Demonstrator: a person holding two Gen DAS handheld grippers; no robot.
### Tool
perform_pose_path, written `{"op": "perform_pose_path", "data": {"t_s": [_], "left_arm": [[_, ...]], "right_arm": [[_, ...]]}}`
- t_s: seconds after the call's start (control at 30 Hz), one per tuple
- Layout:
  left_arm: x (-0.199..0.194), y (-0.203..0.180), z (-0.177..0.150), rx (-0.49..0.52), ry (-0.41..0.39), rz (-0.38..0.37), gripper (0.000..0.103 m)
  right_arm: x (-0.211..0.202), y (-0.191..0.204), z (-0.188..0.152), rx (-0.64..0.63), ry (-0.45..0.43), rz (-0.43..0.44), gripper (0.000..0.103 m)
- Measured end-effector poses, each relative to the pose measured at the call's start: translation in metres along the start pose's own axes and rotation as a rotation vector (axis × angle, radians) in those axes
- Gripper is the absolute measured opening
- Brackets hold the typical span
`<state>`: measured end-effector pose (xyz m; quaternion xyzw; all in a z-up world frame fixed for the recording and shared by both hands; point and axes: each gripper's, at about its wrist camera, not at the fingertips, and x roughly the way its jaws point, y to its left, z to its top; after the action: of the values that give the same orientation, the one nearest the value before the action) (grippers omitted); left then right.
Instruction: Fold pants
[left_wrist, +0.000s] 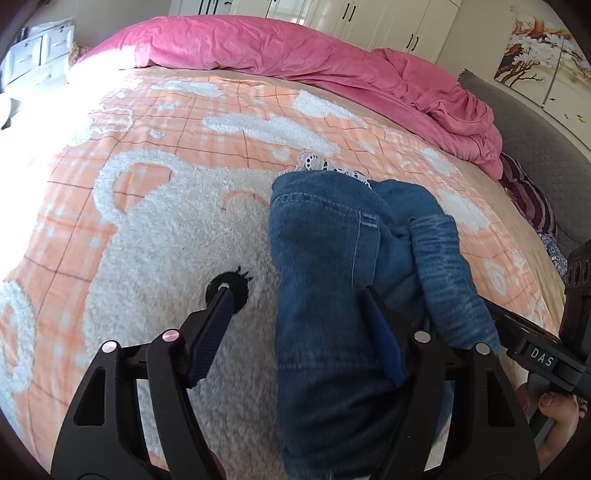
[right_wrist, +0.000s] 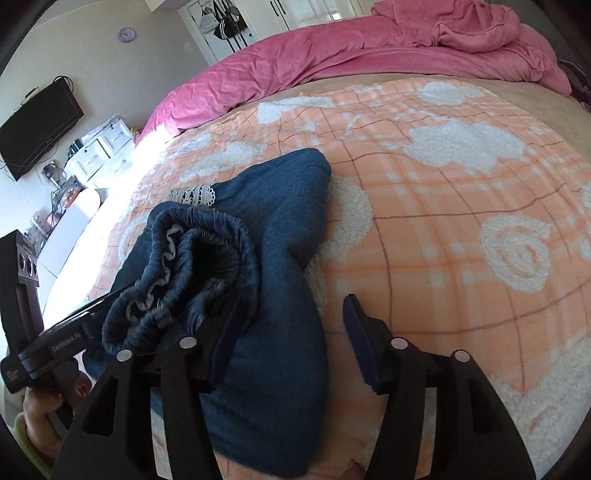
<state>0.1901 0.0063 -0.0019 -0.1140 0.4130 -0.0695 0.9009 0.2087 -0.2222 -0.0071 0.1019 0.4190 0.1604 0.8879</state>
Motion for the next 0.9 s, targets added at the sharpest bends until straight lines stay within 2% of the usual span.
{"op": "perform_pose_path", "data": {"t_s": [0.07,0.13,0.17,0.33,0.37,0.57,0.7,0.77,0.9], "left_arm": [[-0.007,0.001,-0.003,0.003,-0.006,0.005,0.069],[-0.014,0.002,-0.005,0.003,-0.014,0.006,0.075],[-0.018,0.002,-0.007,0.008,-0.022,0.01,0.076],[-0.037,0.007,-0.023,0.01,-0.043,0.023,0.082],[-0.04,0.008,-0.026,0.006,-0.047,0.021,0.083],[-0.065,0.001,-0.045,0.03,-0.094,0.034,0.092],[-0.076,0.0,-0.058,0.028,-0.1,0.028,0.093],[-0.081,0.0,-0.062,0.027,-0.113,0.033,0.093],[-0.092,0.0,-0.069,0.023,-0.137,0.037,0.093]], "right_arm": [[-0.007,-0.002,-0.004,-0.013,-0.01,-0.025,0.056],[-0.012,-0.002,-0.008,-0.02,-0.023,-0.058,0.062],[-0.016,-0.002,-0.01,-0.015,-0.03,-0.058,0.07],[-0.033,-0.005,-0.021,0.007,-0.064,-0.055,0.072],[-0.037,-0.006,-0.025,0.011,-0.072,-0.051,0.077],[-0.062,-0.005,-0.039,0.0,-0.137,-0.034,0.088],[-0.077,-0.004,-0.051,-0.001,-0.172,-0.013,0.089],[-0.084,-0.003,-0.057,-0.004,-0.189,-0.014,0.095],[-0.1,0.004,-0.067,-0.044,-0.243,-0.027,0.097]]}}
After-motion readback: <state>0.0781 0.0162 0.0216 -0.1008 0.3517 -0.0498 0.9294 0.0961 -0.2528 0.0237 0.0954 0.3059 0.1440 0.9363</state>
